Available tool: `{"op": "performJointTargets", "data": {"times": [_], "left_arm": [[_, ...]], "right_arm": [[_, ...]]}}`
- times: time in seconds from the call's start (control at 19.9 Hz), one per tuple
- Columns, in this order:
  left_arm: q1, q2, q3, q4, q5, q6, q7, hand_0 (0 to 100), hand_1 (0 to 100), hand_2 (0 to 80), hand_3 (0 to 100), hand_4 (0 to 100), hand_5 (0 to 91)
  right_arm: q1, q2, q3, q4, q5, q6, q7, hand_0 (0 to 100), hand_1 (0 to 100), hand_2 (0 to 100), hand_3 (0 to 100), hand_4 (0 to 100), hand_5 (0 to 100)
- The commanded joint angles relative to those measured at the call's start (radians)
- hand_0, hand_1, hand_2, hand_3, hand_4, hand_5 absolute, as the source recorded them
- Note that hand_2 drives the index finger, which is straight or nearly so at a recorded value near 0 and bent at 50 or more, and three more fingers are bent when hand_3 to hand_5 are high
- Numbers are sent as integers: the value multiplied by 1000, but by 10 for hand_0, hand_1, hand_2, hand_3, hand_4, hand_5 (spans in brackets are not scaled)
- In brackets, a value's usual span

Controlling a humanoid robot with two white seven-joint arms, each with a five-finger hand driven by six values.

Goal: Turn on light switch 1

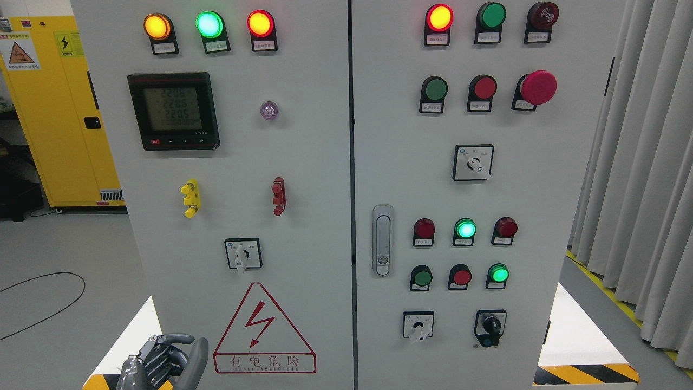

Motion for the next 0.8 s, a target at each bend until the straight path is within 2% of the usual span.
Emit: {"op": "performJointTargets", "data": {"times": [0.0, 0.25, 0.75], "left_arm": [[-77, -1, -32, -22, 10, 34, 1, 110, 602, 528, 888, 841, 757], [-115, -17, -61, -19, 6, 84, 29, 107, 603, 527, 890, 845, 764], [-160, -23, -83, -7, -57, 174, 55, 97, 601, 523, 892, 848, 770]], "right_arm": [[0, 0, 0, 0, 0, 0, 0, 0, 500, 40, 0, 0, 0], [0, 0, 0, 0, 0, 0, 0, 0, 500, 40, 0, 0, 0], [0, 0, 0, 0, 0, 0, 0, 0, 500, 40, 0, 0, 0]]}}
